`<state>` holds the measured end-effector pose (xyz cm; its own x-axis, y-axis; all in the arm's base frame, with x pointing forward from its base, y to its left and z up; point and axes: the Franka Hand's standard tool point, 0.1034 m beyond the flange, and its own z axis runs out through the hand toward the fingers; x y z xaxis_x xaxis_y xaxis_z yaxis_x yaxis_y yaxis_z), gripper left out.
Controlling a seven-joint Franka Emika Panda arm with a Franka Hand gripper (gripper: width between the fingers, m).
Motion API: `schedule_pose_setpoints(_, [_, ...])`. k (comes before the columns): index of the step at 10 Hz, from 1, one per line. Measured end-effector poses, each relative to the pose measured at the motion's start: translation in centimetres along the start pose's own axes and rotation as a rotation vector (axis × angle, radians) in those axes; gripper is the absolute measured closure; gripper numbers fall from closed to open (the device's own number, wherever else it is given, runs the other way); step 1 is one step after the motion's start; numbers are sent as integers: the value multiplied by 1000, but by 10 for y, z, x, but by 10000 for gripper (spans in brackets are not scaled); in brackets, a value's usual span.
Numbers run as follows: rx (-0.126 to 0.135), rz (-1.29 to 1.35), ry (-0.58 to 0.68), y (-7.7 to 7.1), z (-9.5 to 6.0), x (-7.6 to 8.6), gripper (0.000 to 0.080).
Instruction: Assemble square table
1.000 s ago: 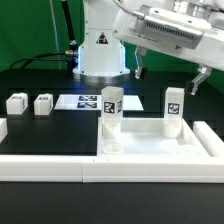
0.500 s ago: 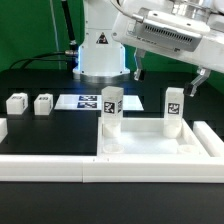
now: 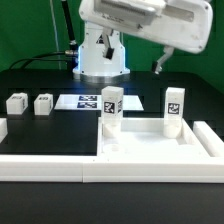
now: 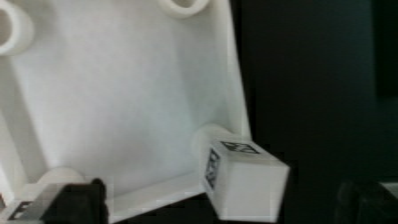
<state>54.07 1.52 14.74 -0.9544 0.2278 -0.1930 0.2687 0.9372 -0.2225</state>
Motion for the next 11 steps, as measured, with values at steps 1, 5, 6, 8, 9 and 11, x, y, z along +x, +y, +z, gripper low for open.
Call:
schedule_pose_setpoints(1, [0,38,-3,-5,-2,4,151])
schedule_pose_setpoints(5, [-1,58,5,-3,2,5,151])
schedule_pose_setpoints(6, [1,61,7,-6,3,5,151])
schedule_pose_setpoints(8, [30,288,22,-50,5,14,151])
schedule_pose_setpoints(9, [42,369,24,-67,4,18,151])
schedule_pose_setpoints(11, [55,626,14,-83,3,18,151])
